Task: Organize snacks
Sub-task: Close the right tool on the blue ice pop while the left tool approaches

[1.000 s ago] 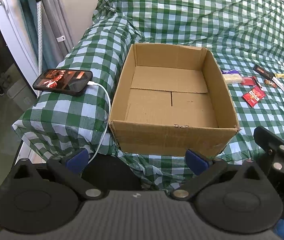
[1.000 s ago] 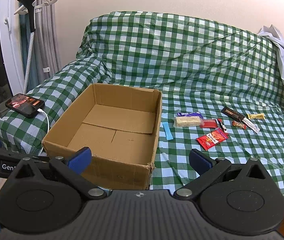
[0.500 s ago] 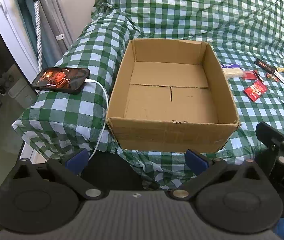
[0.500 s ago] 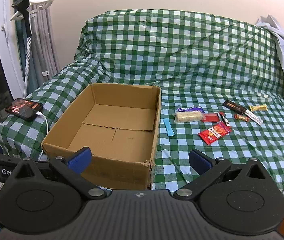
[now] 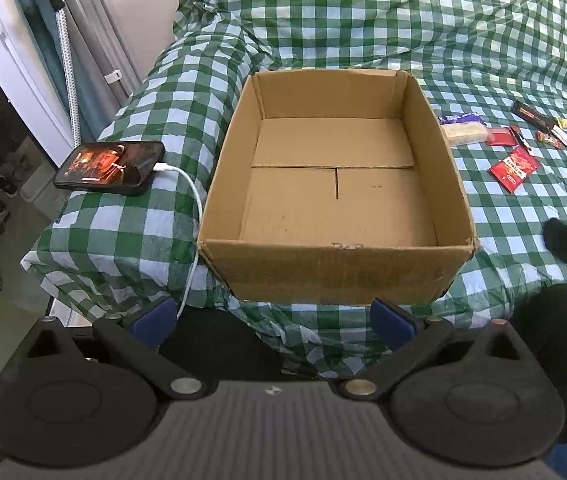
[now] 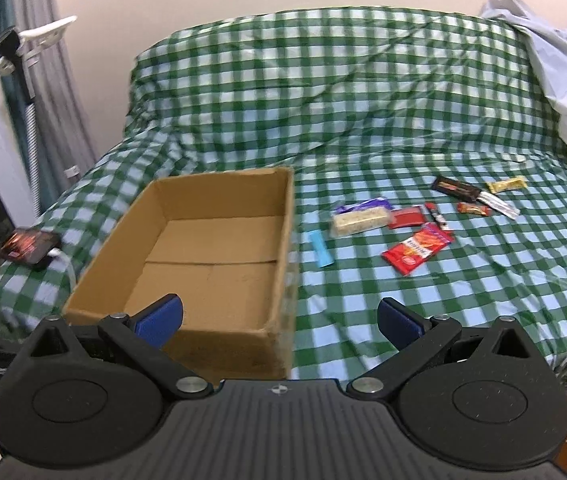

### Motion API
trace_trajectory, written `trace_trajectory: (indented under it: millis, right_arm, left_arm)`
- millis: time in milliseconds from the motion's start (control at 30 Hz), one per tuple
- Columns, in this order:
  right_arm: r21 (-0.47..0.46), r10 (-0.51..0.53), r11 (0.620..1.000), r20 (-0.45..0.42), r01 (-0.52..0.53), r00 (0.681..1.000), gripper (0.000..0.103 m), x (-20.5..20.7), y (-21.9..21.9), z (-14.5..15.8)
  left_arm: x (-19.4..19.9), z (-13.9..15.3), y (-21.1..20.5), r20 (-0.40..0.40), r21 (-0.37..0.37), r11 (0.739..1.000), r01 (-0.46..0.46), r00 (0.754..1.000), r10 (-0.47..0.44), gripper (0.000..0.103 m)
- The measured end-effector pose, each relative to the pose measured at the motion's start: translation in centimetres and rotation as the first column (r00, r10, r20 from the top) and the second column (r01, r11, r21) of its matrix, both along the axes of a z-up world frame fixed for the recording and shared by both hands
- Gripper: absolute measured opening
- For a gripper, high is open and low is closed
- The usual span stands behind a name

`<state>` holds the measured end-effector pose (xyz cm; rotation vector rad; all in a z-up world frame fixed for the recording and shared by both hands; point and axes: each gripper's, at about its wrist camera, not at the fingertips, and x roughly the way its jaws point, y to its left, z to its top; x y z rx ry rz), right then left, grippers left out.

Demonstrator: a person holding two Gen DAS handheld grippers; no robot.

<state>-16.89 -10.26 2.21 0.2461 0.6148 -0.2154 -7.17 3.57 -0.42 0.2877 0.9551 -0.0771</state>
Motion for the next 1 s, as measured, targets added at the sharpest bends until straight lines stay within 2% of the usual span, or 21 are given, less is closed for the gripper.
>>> trace_trajectory:
  millis: [233, 367, 433, 567, 700, 767, 867, 933, 1000]
  right_arm:
    - [0.054, -0.138, 0.989, -0.021, 0.139, 0.990, 0.103, 1.7, -8.1, -2.7]
    - [0.056, -0.152, 0.986, -0.050, 0.155, 0.987, 0.103, 4.7, -12.3, -5.4]
    - [0.080, -0.122, 0.989, -0.061, 0.127, 0.991, 0.103, 7.1, -13.9, -6.9]
    - [0.079, 0.004, 0.997, -0.073, 0.002, 0.997, 0.103, 13.5, -15.4, -10.6]
    - [0.027, 0.116, 0.993, -0.140, -0.114, 0.983, 0.103, 20.6, -14.6, -15.3]
    - [-0.033, 0.158, 0.986, -0.160, -0.165, 0.974, 0.103, 23.7, -13.9, -17.4]
    - [-0.086, 0.193, 0.973, -0.193, -0.212, 0.962, 0.102, 27.3, -13.1, -19.8]
    - [-0.105, 0.177, 0.974, -0.201, -0.201, 0.963, 0.102, 29.3, -13.4, -21.0]
    - [-0.093, 0.184, 0.974, -0.208, -0.207, 0.961, 0.100, 30.7, -14.1, -22.1]
  left_arm:
    - [3.0, 0.2, -1.8, -0.035, 0.009, 0.999, -0.033, 0.999, 0.034, 0.103]
    - [5.1, 0.5, -2.8, -0.038, 0.003, 0.998, -0.056, 0.998, 0.056, 0.103]
    - [6.1, 0.6, -3.6, -0.032, 0.014, 0.998, -0.057, 0.998, 0.057, 0.103]
    - [8.2, 0.7, -5.1, -0.042, 0.029, 0.998, -0.052, 0.998, 0.053, 0.103]
    - [10.4, 0.7, -6.2, -0.057, 0.028, 0.998, -0.049, 0.997, 0.051, 0.103]
    - [11.5, 0.6, -6.5, -0.062, 0.031, 0.998, -0.050, 0.997, 0.052, 0.103]
    - [13.2, 0.3, -6.7, -0.081, 0.027, 0.998, -0.056, 0.995, 0.058, 0.103]
    - [14.3, 0.2, -6.9, -0.088, 0.019, 0.998, -0.055, 0.995, 0.056, 0.103]
    - [15.1, 0.1, -7.3, -0.084, 0.015, 0.999, -0.050, 0.995, 0.051, 0.103]
